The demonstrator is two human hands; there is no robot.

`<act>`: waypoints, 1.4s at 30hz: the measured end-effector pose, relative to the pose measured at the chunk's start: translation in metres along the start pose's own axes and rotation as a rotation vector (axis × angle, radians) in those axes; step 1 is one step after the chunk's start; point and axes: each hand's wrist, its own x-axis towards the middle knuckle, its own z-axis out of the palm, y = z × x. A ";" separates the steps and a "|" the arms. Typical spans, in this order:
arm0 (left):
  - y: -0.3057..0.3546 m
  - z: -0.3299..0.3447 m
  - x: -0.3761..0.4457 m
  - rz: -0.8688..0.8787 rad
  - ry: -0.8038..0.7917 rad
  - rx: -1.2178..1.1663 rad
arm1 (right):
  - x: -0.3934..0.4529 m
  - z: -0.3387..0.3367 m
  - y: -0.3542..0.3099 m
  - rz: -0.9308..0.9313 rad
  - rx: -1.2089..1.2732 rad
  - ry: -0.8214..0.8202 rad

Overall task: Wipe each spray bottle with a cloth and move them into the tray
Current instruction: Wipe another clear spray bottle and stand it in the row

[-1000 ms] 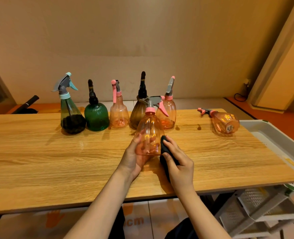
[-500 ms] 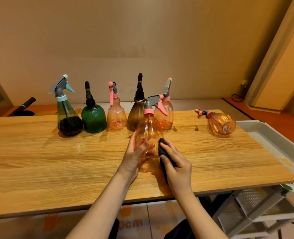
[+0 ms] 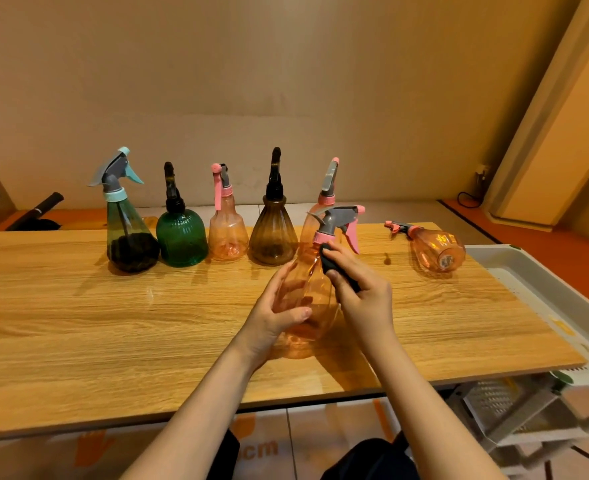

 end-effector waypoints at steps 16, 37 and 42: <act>-0.001 -0.003 0.007 0.027 0.153 -0.292 | -0.045 0.019 0.013 0.213 0.265 0.041; 0.006 -0.008 0.004 -0.057 0.242 -0.595 | -0.049 0.022 0.010 0.158 0.232 0.026; 0.001 -0.009 0.005 -0.042 0.254 -0.496 | -0.051 0.023 0.013 0.107 0.180 0.030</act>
